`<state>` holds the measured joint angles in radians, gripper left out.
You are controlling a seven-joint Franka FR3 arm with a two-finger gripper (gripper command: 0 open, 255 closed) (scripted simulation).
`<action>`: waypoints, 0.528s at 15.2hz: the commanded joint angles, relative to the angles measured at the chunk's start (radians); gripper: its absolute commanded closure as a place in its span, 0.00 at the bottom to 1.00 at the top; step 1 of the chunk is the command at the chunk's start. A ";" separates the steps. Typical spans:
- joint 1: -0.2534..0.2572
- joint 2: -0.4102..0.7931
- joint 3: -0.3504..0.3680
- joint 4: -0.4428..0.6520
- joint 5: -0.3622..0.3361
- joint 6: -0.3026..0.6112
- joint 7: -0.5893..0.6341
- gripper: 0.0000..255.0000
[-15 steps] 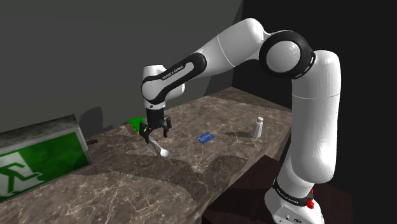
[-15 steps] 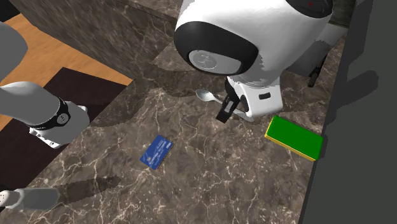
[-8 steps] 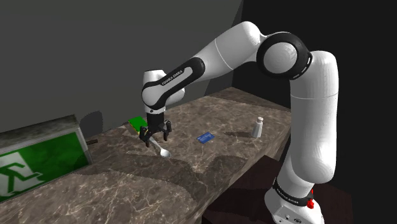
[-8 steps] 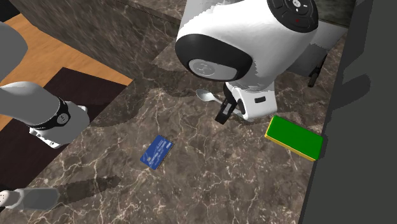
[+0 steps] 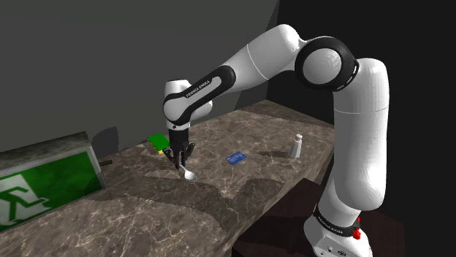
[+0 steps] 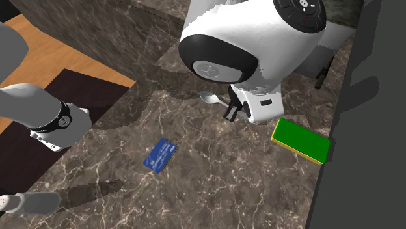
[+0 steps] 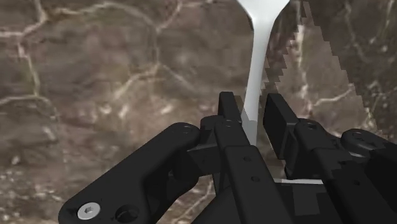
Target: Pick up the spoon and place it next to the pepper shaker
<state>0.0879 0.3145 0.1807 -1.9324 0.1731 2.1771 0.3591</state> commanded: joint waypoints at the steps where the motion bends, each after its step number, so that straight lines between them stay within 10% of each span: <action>1: 0.001 0.002 0.002 -0.002 0.001 0.000 0.000 1.00; 8: 0.000 -0.019 0.002 0.014 0.001 -0.035 0.005 1.00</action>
<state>0.0879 0.3005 0.1823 -1.9245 0.1741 2.1529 0.3620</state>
